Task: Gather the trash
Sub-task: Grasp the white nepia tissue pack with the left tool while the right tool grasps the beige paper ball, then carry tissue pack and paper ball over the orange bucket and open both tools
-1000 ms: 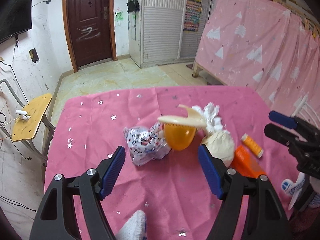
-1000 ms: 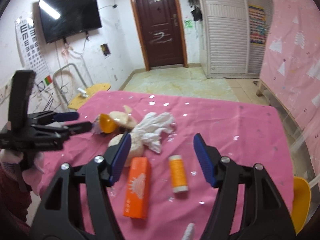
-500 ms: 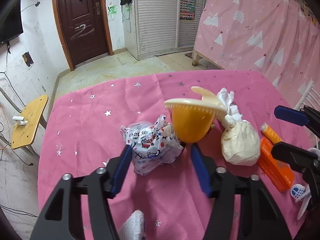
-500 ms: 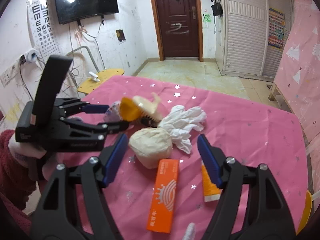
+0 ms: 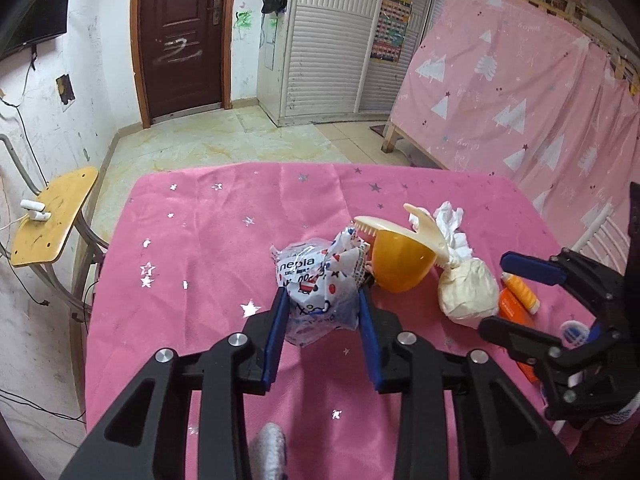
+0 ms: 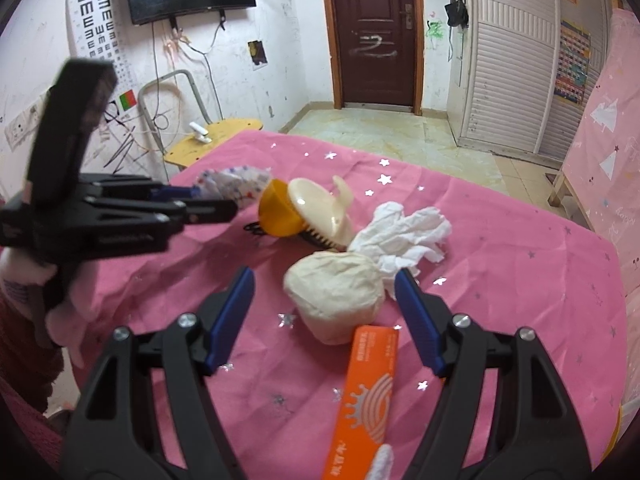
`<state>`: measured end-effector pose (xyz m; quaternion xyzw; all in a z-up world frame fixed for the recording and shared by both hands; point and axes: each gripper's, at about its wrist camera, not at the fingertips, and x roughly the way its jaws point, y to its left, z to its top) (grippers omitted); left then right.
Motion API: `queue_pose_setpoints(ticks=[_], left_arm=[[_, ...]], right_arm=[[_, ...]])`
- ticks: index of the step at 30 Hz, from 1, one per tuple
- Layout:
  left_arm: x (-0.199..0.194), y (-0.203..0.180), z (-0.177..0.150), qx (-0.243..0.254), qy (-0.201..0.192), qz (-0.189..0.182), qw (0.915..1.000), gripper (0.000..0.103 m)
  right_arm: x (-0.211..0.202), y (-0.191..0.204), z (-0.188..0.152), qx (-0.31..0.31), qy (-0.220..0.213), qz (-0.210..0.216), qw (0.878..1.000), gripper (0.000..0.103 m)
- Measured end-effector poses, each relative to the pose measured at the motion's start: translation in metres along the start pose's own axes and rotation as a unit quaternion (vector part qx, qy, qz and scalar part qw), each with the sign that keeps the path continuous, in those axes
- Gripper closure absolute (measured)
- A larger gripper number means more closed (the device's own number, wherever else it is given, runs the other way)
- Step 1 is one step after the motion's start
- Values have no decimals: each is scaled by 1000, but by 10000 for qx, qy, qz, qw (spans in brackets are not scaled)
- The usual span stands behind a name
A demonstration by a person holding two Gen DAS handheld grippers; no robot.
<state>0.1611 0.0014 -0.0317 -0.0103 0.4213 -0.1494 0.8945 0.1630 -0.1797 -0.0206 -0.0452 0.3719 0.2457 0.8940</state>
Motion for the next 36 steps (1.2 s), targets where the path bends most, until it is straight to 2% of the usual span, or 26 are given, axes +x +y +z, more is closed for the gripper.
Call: queue_pose_setpoints(ticks=[3,9,11,16,22,25,36], left_arm=[[-7,7,-2,-93,-16,-109,9999,77],[-19,11,-4,-187,-138,-99,9997,77],[-22,10,-5,-183,-167,-80,9997,77],[-25,11,-8,-213,-173,-91,9996,77],[-37,7,-5,-240,-332,-2,9992,77],[-48,0,-2,-181,-468,25,9987,77],[-66,-64,12,317,-683,-32,9972,77]], right_arm=[[3,2,0,-17,43,13,10000,33],[15,1,-1,-96,214,-211,9995,33],[18,-1,-2,-73,225,-228,9995,47],[16,-3,-2,-35,140,-213,9997,48],[-16,-13,3,215,-357,-54,9991,48],[-37,-27,3,409,-626,-144,9971,48],[-97,-86,-22,1130,-1196,-444,9854,48]])
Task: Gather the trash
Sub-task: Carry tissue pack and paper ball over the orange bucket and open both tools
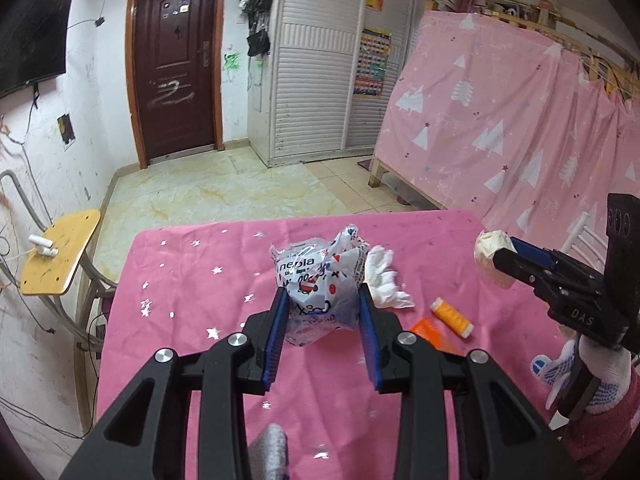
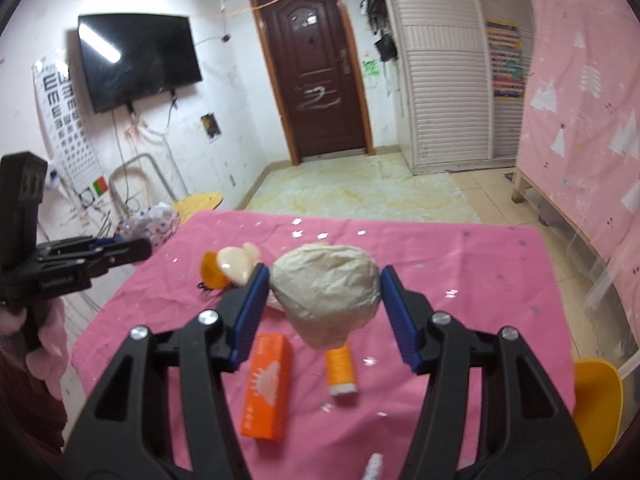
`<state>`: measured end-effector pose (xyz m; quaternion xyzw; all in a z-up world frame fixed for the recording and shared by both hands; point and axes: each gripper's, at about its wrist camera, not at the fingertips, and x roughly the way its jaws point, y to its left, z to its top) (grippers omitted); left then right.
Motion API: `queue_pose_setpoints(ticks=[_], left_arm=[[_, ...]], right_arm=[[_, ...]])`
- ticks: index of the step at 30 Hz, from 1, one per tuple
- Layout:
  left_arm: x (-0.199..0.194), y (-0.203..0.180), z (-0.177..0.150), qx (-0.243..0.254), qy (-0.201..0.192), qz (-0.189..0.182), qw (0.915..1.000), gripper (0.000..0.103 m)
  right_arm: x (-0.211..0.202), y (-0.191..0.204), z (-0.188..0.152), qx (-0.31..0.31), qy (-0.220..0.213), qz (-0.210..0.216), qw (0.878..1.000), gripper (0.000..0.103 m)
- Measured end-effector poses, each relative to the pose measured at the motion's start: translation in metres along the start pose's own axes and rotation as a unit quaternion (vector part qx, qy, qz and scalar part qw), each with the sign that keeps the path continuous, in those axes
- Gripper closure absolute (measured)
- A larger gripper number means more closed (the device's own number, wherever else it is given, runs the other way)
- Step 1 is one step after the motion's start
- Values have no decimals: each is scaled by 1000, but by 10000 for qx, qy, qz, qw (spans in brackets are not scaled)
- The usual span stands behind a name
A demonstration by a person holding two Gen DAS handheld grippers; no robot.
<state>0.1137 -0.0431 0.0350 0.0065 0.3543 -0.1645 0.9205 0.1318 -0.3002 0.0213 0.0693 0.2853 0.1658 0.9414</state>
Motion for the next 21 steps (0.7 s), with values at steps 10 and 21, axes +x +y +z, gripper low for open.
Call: queue_pose_setpoints(ticks=[10,21], left_arm=[[-1,-77,16,485,-79,-275,9984,77],[20,-179,24,941,-13,-880,9917,77]], right_arm=[[-50,-57,-10,446,-443,-340,9974,48],[-108,-129,-31,979,-777,-1045,9866,47]])
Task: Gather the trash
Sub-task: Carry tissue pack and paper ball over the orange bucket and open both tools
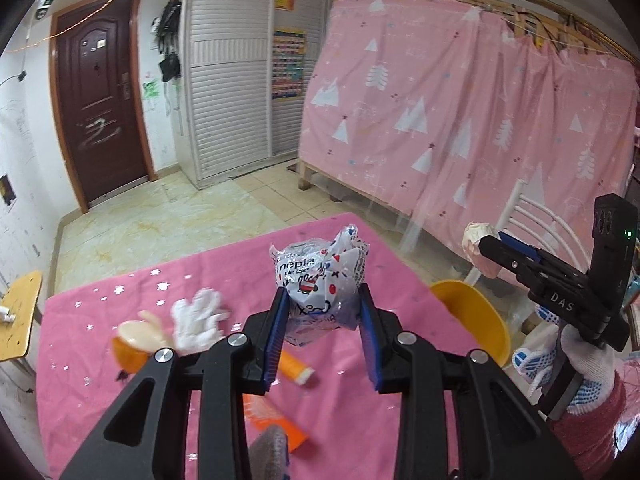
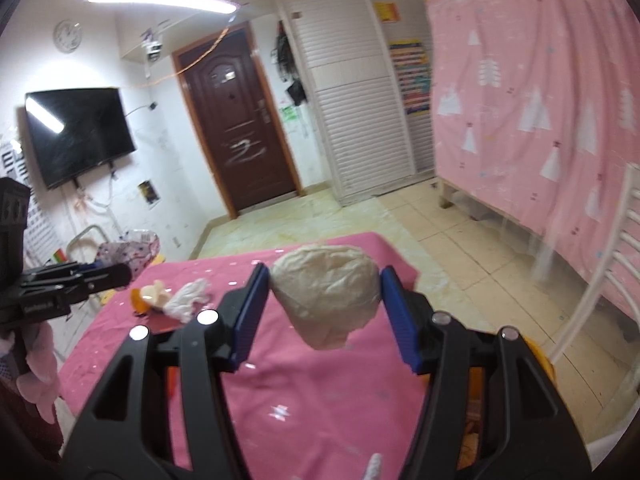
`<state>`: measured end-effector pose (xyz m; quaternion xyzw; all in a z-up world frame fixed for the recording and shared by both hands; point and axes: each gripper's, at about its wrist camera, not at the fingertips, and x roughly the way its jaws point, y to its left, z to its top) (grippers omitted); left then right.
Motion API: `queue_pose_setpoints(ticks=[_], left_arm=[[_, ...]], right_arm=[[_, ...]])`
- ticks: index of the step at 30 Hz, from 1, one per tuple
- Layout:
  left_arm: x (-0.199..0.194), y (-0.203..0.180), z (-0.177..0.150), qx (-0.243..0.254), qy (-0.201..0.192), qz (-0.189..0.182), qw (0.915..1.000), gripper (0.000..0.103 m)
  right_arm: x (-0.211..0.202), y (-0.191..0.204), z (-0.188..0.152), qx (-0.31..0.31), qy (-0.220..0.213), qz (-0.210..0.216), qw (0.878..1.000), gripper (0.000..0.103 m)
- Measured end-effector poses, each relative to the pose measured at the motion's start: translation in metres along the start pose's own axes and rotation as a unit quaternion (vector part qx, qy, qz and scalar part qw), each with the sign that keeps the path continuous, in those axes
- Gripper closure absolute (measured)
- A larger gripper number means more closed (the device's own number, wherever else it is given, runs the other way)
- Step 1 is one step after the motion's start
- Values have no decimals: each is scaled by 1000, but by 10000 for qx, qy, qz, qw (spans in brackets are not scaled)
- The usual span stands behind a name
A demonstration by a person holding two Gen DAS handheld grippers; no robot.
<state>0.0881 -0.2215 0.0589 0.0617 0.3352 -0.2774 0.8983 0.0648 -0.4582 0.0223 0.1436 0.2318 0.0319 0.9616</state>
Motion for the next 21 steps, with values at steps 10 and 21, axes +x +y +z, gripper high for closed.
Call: queue_pose_setpoints(ticks=[10,21], left_arm=[[48,-81,9,399,251,-504,9976,77],[99,-149,12,699,556,-798,9928,77]], right_arm=[[-10,-67,-21,312,133,-548,9979,47],[-20,-119,-33,936,39,-648,9935,27]])
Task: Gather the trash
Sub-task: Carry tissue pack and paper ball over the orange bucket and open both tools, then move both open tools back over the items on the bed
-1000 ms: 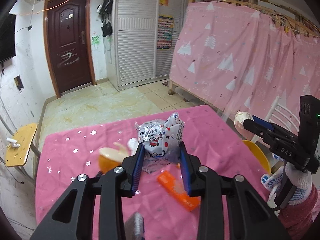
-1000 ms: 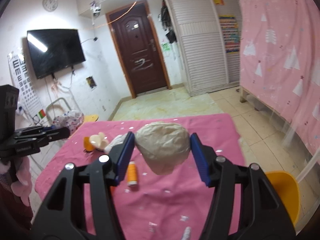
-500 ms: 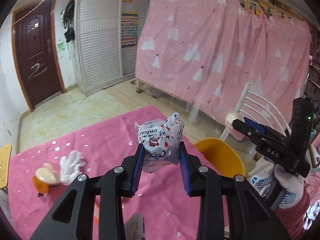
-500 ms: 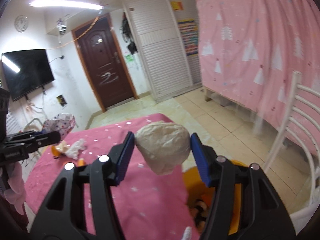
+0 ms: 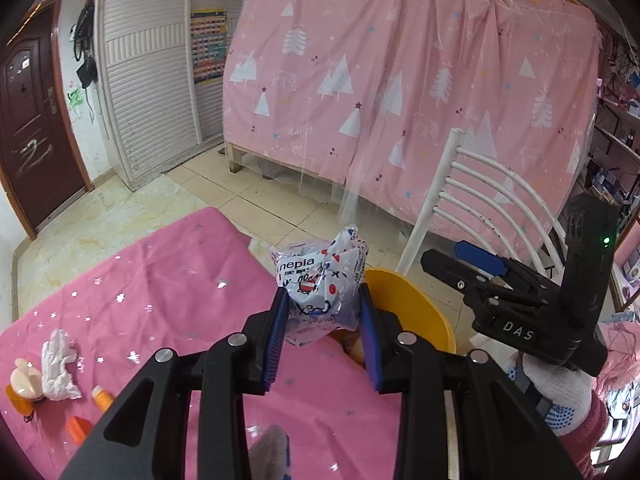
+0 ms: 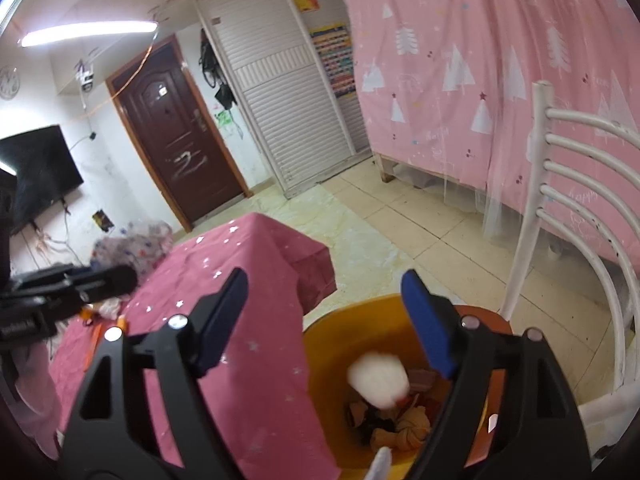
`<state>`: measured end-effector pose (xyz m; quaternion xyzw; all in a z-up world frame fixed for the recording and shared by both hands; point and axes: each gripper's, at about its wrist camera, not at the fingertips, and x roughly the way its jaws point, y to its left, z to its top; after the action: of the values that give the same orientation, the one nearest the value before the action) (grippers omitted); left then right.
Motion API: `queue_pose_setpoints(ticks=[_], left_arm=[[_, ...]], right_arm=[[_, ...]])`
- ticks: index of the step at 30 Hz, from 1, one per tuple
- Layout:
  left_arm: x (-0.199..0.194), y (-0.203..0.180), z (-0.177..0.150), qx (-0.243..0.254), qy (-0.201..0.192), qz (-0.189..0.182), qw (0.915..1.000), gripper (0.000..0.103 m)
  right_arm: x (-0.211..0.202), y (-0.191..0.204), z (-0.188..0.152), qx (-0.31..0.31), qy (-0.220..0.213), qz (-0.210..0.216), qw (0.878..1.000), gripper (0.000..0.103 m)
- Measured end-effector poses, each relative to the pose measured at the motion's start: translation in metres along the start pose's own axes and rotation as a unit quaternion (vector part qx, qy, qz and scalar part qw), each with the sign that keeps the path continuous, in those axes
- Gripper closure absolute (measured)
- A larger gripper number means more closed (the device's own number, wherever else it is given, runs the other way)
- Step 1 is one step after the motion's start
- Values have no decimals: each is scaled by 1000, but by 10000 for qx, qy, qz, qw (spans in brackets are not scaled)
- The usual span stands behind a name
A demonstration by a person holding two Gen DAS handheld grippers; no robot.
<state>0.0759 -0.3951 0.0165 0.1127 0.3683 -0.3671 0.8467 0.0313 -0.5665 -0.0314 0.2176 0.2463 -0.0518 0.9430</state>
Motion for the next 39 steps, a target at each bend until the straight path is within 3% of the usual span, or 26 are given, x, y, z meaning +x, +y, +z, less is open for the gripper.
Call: queue_pose_setpoints(ticks=[5,7,10,16,21,31,39], left_arm=[[21,-19,6,-42,40,-259,9996,73],[27,-25,8,-88,67,-355,9993,59],[33,-34,8,-84,50,-422,9991,47],[32,-41,0,-23,122,-400,9991,46],[5,-27,-5,-128,-69,-278,9995,46],[-51,26,-17,-466,-388,102,9981,46],[-77,84,-23,-776,-514,618,9937,46]], right_arm=[[-14,-17,4,279,-245,-34,9993,27],[-18,-23,5,408,-326,-33,9986,27],[-23,-28,7,510,-406,-7,9979,27],[-20,-19,5,420,-374,88,9984,27],[-17,-5,5,226,-328,174,9991,27],[-6,51,-2,-265,-72,542,9982,27],[11,107,-4,-733,190,786,9940,27]])
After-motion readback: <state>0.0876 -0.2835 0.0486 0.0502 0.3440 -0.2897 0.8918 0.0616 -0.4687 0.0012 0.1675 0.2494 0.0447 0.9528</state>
